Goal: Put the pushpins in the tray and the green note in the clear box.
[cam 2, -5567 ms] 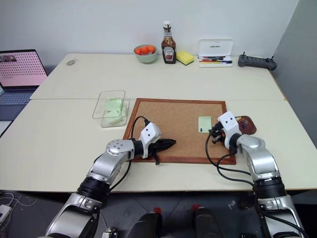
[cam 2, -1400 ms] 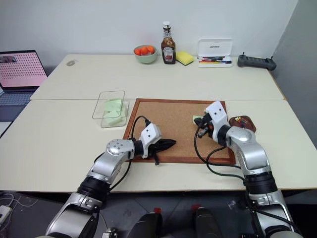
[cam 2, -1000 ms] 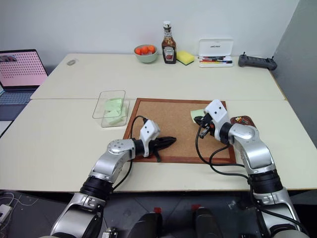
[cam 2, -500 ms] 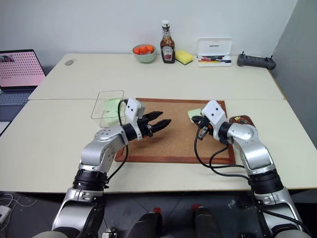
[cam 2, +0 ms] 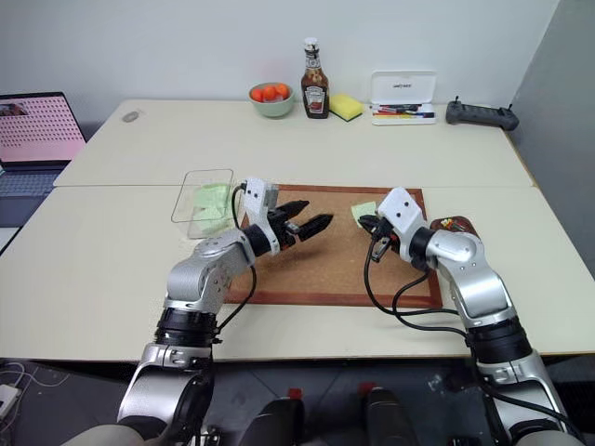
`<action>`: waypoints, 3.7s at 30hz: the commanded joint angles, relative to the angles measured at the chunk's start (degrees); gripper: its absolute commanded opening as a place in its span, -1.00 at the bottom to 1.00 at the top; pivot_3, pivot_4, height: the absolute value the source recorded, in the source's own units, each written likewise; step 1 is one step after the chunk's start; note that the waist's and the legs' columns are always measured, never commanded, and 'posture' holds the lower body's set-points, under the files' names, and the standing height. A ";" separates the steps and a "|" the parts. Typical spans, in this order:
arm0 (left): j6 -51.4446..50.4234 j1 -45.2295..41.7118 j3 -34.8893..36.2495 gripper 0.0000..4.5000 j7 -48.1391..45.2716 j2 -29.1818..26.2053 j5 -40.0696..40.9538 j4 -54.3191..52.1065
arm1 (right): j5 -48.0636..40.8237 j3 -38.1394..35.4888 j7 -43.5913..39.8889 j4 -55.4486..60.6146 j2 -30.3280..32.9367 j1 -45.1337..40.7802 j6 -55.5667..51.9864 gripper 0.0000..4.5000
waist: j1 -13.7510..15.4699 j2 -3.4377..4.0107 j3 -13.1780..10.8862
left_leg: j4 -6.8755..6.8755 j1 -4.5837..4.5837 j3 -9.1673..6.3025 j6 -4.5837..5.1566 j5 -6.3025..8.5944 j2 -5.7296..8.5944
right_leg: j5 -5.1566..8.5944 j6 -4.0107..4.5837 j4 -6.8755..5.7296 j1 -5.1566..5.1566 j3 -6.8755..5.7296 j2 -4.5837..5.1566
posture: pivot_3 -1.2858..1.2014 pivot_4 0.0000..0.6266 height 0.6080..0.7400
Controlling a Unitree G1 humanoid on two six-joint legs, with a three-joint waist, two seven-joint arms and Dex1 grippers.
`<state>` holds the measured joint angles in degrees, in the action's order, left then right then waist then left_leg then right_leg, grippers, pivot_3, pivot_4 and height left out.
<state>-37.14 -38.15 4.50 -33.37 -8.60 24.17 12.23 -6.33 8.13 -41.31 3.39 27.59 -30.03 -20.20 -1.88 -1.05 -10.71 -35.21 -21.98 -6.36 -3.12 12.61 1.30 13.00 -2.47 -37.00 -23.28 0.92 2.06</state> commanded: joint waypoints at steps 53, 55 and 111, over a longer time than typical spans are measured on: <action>-8.23 -8.38 10.13 -0.98 6.40 8.81 13.80 7.41 | -0.63 -1.03 2.67 5.87 -2.78 -1.79 2.72 -1.00 | 0.08 -0.06 -0.03 | 0.00 0.01 0.01 -0.06 -0.02 0.01 | -0.01 -0.01 0.02 0.00 0.04 0.01 | 0.03 -0.52 1.00; -7.13 -7.50 8.85 -0.98 6.09 8.46 12.79 6.42 | -1.65 -2.43 4.06 5.68 -3.74 -1.80 1.37 -1.00 | 0.07 -0.05 -0.03 | 0.00 0.01 0.01 -0.06 -0.02 0.01 | -0.01 -0.01 0.02 0.00 0.03 0.01 | 0.03 -0.52 1.00; 3.69 -2.89 1.51 -1.00 4.80 4.71 4.69 4.80 | 7.91 -10.20 18.39 -12.83 9.61 6.24 1.36 -0.80 | 0.03 -0.06 -0.04 | 0.00 -0.02 0.10 -0.03 -0.01 0.03 | -0.01 -0.01 0.05 0.00 0.09 0.00 | 0.03 -0.52 1.00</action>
<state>-34.54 -40.64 6.30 -28.12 -3.83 28.94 19.23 1.01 -1.16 -23.57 -9.44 37.07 -22.00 -20.61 -1.85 -1.11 -10.75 -35.21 -21.99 -6.26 -3.15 12.60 1.34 12.99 -2.49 -36.96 -23.29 1.01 2.05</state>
